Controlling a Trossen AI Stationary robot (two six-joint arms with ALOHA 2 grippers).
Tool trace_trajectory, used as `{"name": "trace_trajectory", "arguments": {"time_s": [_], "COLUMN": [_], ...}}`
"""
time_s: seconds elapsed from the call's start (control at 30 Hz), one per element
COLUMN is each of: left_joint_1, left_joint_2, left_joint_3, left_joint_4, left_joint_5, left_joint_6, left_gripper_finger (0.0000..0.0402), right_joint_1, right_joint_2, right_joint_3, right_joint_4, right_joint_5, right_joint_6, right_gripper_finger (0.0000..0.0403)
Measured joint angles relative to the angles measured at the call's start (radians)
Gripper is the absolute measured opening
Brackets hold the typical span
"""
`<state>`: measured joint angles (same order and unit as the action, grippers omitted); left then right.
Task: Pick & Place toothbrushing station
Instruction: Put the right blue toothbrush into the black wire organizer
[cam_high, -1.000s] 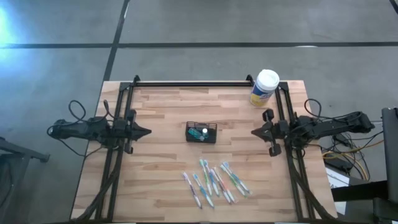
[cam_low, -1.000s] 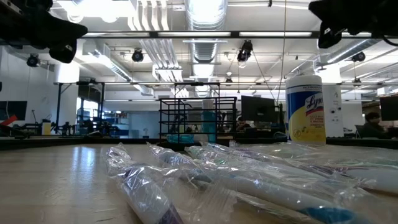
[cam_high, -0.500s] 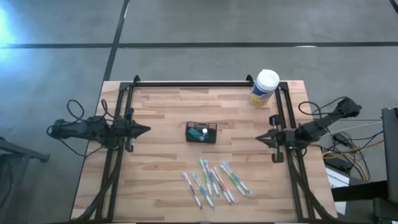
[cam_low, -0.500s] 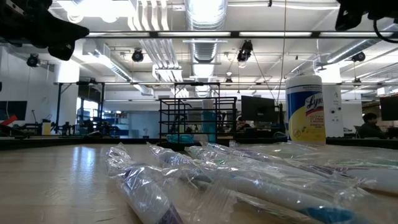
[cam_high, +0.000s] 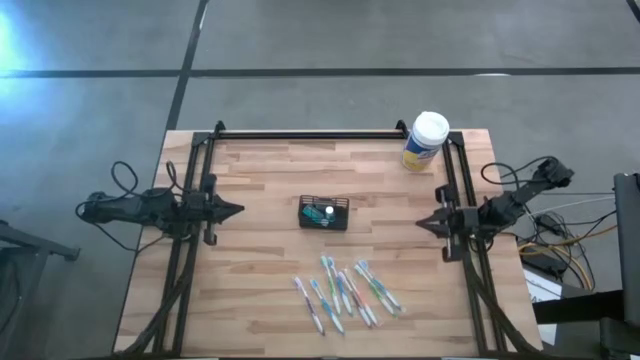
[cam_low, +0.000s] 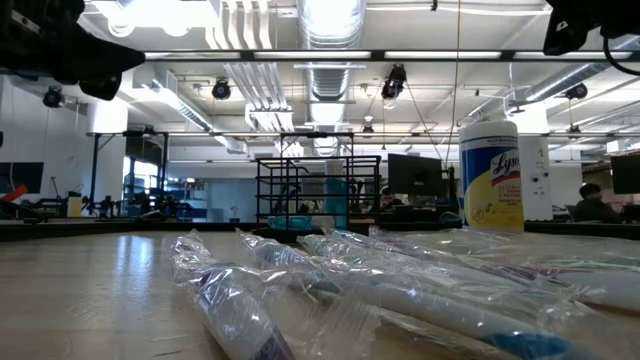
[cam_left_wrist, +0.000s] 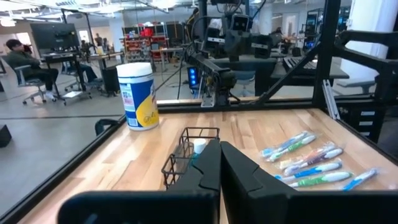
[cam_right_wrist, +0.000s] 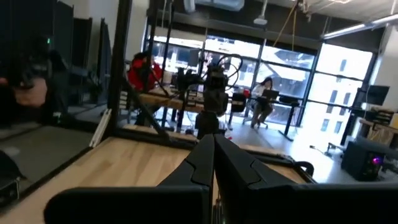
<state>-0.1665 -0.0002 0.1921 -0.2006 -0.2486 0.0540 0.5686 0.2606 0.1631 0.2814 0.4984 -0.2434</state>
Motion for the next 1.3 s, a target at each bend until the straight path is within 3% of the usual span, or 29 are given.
{"name": "trace_trajectory", "arguments": {"time_s": [0.37, 0.5, 0.63, 0.67, 0.77, 0.8, 1.0, 1.3], "left_joint_1": [0.000, 0.000, 0.000, 0.000, 0.000, 0.000, 0.000, 0.000], "left_joint_2": [0.000, 0.000, 0.000, 0.000, 0.000, 0.000, 0.000, 0.000], "left_joint_3": [0.000, 0.000, 0.000, 0.000, 0.000, 0.000, 0.000, -0.002], "left_joint_4": [-0.009, -0.009, -0.016, -0.017, -0.018, -0.018, -0.021, -0.009], "left_joint_5": [0.030, 0.030, 0.030, 0.030, 0.019, 0.014, 0.013, 0.013], "left_joint_6": [-0.003, -0.004, -0.003, -0.001, 0.000, -0.001, -0.008, 0.028], "left_gripper_finger": [0.0006, 0.0008, 0.0008, 0.0008, 0.0009, 0.0009, 0.0009, 0.0009], "right_joint_1": [-0.012, -0.013, -0.011, -0.012, -0.015, -0.015, -0.022, -0.022], "right_joint_2": [0.033, 0.022, 0.022, 0.018, -0.001, -0.009, -0.027, 0.021], "right_joint_3": [-0.010, -0.013, -0.012, -0.011, -0.017, -0.020, -0.039, -0.066], "right_joint_4": [-0.020, -0.011, -0.034, -0.062, -0.141, -0.148, -0.090, -0.090], "right_joint_5": [-0.009, 0.112, -0.048, -0.025, 0.186, 0.196, 0.032, 0.024], "right_joint_6": [0.027, 0.028, 0.028, 0.035, 0.111, 0.118, 0.181, 0.156], "right_gripper_finger": [0.0008, 0.0008, 0.0008, 0.0008, 0.0008, 0.0008, 0.0008, 0.0008]}}
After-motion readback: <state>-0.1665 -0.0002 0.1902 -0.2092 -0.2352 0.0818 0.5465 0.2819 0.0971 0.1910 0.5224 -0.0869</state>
